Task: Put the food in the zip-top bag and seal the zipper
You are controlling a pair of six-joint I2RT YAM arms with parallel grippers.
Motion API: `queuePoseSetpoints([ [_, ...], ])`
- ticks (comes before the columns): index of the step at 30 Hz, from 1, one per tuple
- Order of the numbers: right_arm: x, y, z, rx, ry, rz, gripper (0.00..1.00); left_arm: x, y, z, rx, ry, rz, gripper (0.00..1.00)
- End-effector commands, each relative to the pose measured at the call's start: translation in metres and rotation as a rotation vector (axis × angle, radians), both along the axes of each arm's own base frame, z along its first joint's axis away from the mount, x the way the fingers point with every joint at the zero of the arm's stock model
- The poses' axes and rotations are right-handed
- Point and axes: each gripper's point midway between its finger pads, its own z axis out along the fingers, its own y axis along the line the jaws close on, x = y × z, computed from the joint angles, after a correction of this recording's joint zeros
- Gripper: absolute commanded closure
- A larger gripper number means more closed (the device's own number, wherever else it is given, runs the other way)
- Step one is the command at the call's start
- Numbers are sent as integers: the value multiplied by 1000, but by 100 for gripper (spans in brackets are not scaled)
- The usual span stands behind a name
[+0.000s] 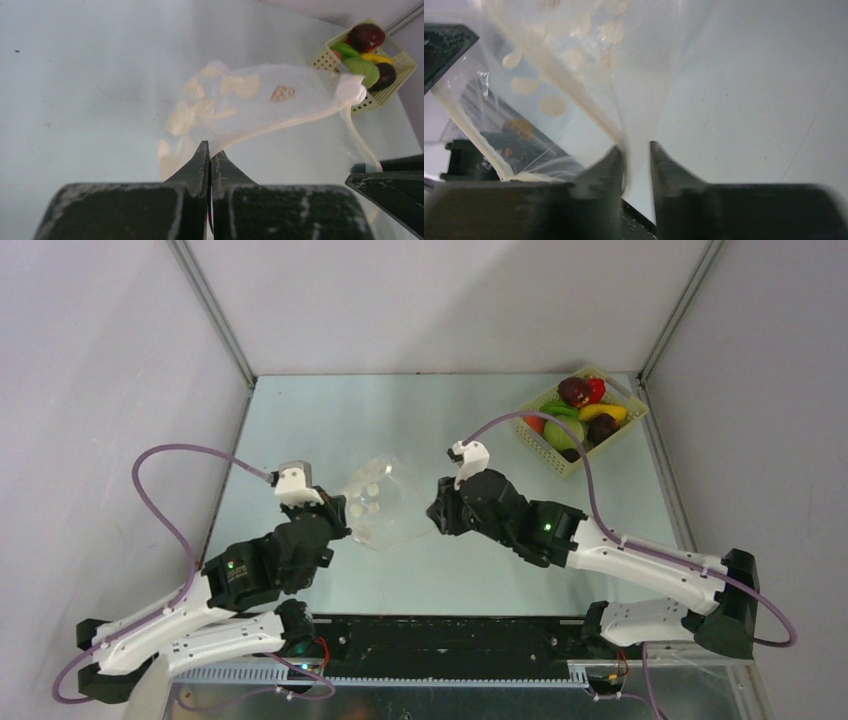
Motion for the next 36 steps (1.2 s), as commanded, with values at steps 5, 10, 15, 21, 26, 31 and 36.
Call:
queuePoseSetpoints([
  [5,-3,30,33,119,-56,136,10,11,-23,7,117,11,-55,100],
  [10,-4,15,56,169,-82,176,1,18,-37,4,141,25,-50,100],
  [15,9,-24,74,186,-100,98,1,31,-24,20,221,19,74,100],
  [21,53,-99,69,105,-128,-154,1,42,7,18,370,72,176,100],
  [26,89,-166,51,48,-96,-361,0,48,44,19,457,100,282,100],
  [31,115,-215,18,-1,-2,-526,1,47,73,32,570,86,406,100],
  [36,139,-253,2,-16,36,-608,0,62,52,28,568,108,331,100],
])
